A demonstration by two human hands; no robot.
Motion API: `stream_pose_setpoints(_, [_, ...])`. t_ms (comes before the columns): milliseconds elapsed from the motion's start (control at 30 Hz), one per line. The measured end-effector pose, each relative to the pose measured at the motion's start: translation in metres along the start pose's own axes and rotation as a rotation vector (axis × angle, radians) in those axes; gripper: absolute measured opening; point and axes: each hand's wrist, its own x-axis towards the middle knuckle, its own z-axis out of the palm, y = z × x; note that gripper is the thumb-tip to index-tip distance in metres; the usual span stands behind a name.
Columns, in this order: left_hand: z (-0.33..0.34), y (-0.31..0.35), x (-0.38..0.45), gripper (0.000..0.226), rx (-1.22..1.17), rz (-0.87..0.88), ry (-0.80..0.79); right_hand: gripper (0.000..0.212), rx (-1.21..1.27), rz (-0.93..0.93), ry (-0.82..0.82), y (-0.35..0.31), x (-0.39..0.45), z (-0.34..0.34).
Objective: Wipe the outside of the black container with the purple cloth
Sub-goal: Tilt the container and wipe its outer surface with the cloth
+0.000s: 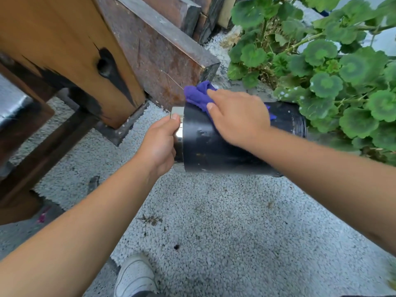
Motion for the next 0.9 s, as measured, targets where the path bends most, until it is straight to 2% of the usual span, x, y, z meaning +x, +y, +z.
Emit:
stream_pose_setpoints(100, [0.002,0.006,0.003,0.043,-0.042,0.000,0.007,0.049,-0.054,-0.104,0.116,-0.032,-0.027,0.011])
stream_pose_setpoints(167, [0.001,0.007,0.003,0.048,-0.058,-0.013,0.003,0.054,-0.075,-0.155,0.115,-0.042,-0.037,0.017])
stream_pose_setpoints(300, [-0.003,0.007,-0.001,0.024,-0.101,-0.017,0.075,0.054,-0.107,-0.200,0.086,-0.031,-0.033,0.013])
stream_pose_setpoints(500, [-0.015,-0.003,-0.008,0.020,-0.165,0.039,0.217,0.056,-0.125,-0.114,0.057,0.002,-0.029,0.003])
stream_pose_setpoints(567, [-0.021,-0.006,-0.009,0.013,-0.139,0.021,0.249,0.056,-0.128,-0.096,0.055,0.017,-0.031,0.000])
stream_pose_setpoints(667, [-0.023,-0.005,-0.009,0.016,-0.113,-0.026,0.296,0.056,-0.136,-0.064,0.054,0.036,-0.032,-0.004])
stream_pose_setpoints(833, [-0.022,-0.002,-0.008,0.028,-0.129,-0.058,0.286,0.053,-0.182,0.014,0.038,0.054,-0.024,-0.009])
stream_pose_setpoints(900, [-0.025,0.006,-0.007,0.030,-0.152,-0.175,0.208,0.052,-0.162,0.042,0.035,0.056,-0.024,-0.009])
